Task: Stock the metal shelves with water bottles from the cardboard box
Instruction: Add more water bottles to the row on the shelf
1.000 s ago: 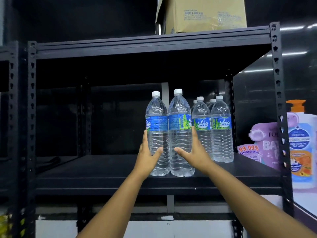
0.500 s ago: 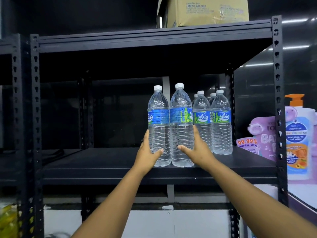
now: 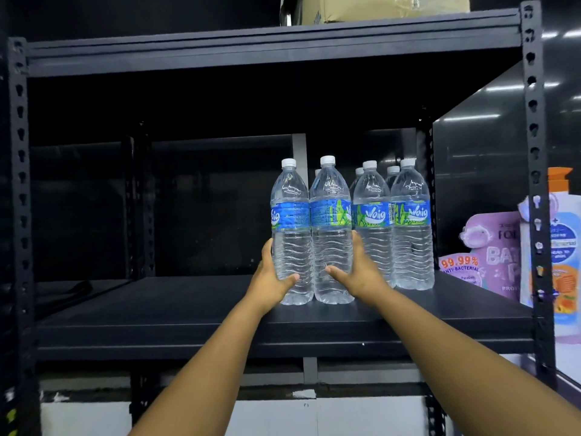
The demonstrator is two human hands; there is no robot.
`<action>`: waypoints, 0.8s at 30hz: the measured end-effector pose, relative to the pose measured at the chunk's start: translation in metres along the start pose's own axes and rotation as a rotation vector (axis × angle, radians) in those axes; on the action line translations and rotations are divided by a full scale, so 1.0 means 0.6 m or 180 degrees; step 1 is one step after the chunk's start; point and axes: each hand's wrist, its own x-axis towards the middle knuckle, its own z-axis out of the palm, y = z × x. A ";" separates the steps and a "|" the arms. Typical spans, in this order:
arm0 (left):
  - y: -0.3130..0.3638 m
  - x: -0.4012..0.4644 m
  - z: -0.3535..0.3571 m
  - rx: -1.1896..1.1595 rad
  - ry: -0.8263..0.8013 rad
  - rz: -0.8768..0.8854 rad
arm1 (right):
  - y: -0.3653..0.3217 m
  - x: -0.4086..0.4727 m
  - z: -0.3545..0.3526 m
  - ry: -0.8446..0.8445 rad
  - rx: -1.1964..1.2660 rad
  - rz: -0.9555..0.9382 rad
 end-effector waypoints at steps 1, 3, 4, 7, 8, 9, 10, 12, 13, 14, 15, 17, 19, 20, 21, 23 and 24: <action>-0.002 0.009 0.002 0.0013 -0.0032 -0.0003 | 0.003 0.009 0.003 -0.0005 -0.0012 0.0023; -0.005 0.025 0.004 0.0041 -0.0052 -0.0051 | 0.008 0.026 0.008 -0.0016 -0.0141 0.0086; -0.008 0.033 0.006 0.0055 -0.0050 -0.0078 | 0.010 0.033 0.010 -0.0015 -0.0223 0.0120; -0.021 0.055 0.011 0.0102 -0.0042 -0.0166 | 0.018 0.051 0.018 -0.0004 -0.0362 0.0147; -0.024 0.061 0.013 0.0113 -0.0044 -0.0171 | 0.020 0.055 0.019 -0.0007 -0.0363 0.0127; -0.027 0.066 0.015 0.0123 -0.0054 -0.0167 | 0.023 0.060 0.021 -0.0015 -0.0353 0.0106; -0.029 0.071 0.016 0.0130 -0.0064 -0.0155 | 0.025 0.063 0.022 -0.0028 -0.0336 0.0097; -0.032 0.080 0.016 0.0155 -0.0079 -0.0121 | 0.028 0.069 0.023 -0.0061 -0.0274 0.0095; -0.034 0.085 0.015 0.0164 -0.0091 -0.0112 | 0.029 0.071 0.024 -0.0073 -0.0241 0.0089; -0.036 0.089 0.015 0.0172 -0.0102 -0.0103 | 0.031 0.073 0.024 -0.0084 -0.0221 0.0081; -0.037 0.093 0.014 0.0181 -0.0112 -0.0094 | 0.032 0.075 0.025 -0.0093 -0.0216 0.0073; -0.039 0.097 0.013 0.0192 -0.0128 -0.0076 | 0.034 0.078 0.025 -0.0107 -0.0209 0.0071; -0.040 0.098 0.014 0.0184 -0.0134 -0.0050 | 0.035 0.080 0.024 -0.0129 -0.0182 0.0091; -0.040 0.099 0.015 0.0185 -0.0134 -0.0036 | 0.035 0.081 0.024 -0.0139 -0.0173 0.0100; -0.041 0.100 0.016 0.0185 -0.0131 -0.0031 | 0.034 0.082 0.024 -0.0142 -0.0170 0.0104; -0.042 0.102 0.018 0.0153 -0.0130 -0.0031 | 0.035 0.082 0.024 -0.0147 -0.0177 0.0107; -0.043 0.103 0.019 0.0128 -0.0128 -0.0030 | 0.035 0.083 0.024 -0.0155 -0.0168 0.0113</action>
